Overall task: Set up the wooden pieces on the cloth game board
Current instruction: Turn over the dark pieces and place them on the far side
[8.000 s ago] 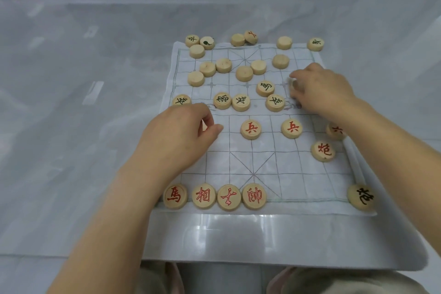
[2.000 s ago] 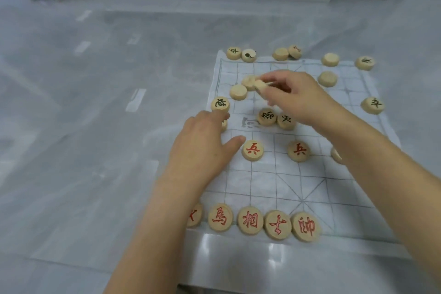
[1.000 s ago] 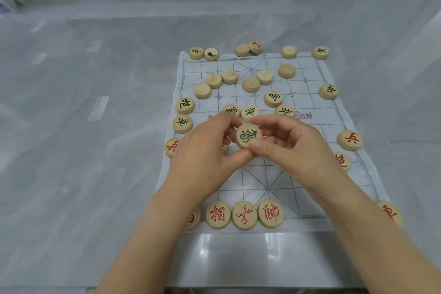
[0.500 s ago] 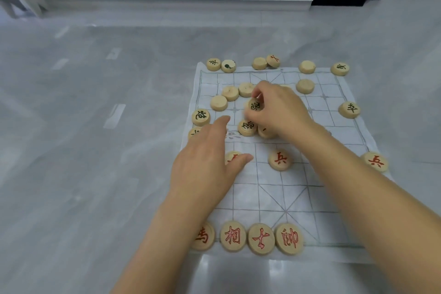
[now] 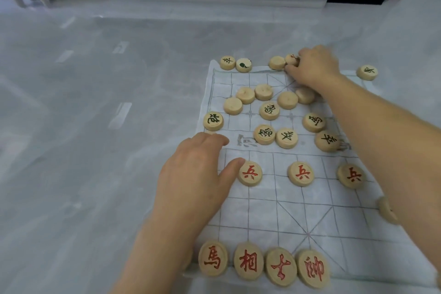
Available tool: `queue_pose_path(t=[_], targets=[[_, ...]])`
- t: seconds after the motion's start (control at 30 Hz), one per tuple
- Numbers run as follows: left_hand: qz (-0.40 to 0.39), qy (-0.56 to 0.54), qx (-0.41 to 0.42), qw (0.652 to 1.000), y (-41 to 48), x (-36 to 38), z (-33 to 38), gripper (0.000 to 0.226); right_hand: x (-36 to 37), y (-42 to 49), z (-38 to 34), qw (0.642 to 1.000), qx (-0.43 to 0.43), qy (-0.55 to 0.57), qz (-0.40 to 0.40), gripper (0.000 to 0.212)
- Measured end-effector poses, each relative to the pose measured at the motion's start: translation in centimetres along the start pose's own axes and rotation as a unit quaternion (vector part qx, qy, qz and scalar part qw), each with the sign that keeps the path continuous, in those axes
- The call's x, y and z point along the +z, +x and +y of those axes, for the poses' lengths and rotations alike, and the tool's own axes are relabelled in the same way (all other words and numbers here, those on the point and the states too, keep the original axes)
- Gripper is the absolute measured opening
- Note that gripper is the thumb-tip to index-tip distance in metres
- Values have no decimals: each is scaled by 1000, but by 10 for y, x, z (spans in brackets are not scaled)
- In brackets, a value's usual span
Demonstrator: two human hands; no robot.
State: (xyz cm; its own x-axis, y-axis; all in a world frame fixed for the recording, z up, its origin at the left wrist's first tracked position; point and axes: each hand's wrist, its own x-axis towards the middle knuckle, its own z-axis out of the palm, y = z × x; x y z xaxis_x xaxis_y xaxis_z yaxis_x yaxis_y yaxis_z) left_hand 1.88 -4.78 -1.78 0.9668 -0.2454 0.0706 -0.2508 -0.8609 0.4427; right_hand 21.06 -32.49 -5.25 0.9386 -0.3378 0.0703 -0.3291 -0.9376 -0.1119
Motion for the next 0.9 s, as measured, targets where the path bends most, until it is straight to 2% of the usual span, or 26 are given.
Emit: queue_pose_path(t=[0.2, 0.3, 0.47, 0.63, 0.73, 0.9], targets=[[-10, 12, -3, 1000, 1, 2, 3, 45, -3, -2, -1, 999, -25, 19, 9, 49], [-18, 19, 0, 1000, 1, 3, 4, 45, -19, -22, -2, 994, -56, 95, 18, 43], [-37, 36, 16, 999, 1, 3, 14, 44, -53, -110, 0, 969, -125, 210, -41, 40], [-68, 21, 47, 996, -2, 4, 31, 46, -75, -214, 27, 944, -131, 289, -93, 34], [-102, 0, 86, 991, -8, 7, 50, 53, -80, -252, 45, 939, -131, 301, -102, 35], [-169, 19, 137, 976, -23, 12, 75, 53, -81, -296, 84, 952, -110, 267, -104, 39]])
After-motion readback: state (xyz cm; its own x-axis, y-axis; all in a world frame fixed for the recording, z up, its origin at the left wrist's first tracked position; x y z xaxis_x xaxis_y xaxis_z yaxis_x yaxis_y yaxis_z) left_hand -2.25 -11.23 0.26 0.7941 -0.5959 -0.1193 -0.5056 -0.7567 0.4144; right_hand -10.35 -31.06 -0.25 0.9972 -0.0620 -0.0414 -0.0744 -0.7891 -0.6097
